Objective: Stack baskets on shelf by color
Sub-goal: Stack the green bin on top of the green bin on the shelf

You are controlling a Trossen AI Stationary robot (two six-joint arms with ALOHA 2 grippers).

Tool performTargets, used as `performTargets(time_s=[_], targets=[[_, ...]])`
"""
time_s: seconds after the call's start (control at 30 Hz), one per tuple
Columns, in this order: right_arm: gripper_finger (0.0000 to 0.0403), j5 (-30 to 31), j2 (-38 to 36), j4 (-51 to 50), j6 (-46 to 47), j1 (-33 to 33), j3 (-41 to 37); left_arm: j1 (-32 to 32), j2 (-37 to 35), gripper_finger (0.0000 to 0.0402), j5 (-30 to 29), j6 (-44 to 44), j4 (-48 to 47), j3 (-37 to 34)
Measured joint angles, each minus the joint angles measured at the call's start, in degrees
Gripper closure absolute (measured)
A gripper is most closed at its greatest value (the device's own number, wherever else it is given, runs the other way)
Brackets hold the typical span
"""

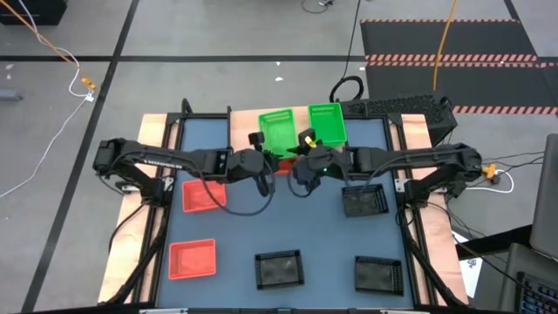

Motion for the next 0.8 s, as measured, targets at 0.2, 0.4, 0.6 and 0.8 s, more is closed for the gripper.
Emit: performTargets(time_s=[0.2, 0.4, 0.6, 0.8], targets=[[0.0272, 0.1, 0.9, -3.9, 0.3, -0.6, 0.0, 0.0, 0.1, 0.0396, 0.4, 0.7, 0.7, -0.1], [0.0351, -2.0, 0.1, -3.2, 0.3, -0.8, 0.0, 0.8, 0.0, 0.0380, 1.0, 1.4, 2.3, -0.1], [0.0393, -5.4, -0.1, -3.4, 0.9, -1.7, 0.0, 0.8, 0.0, 0.0394, 1.0, 2.4, 3.7, -0.1], [0.0397, -6.0, -2.7, -5.7, 2.2, -4.0, -0.1, 1.1, -1.3, 0.0344, -2.3, 3.0, 6.3, -0.1]])
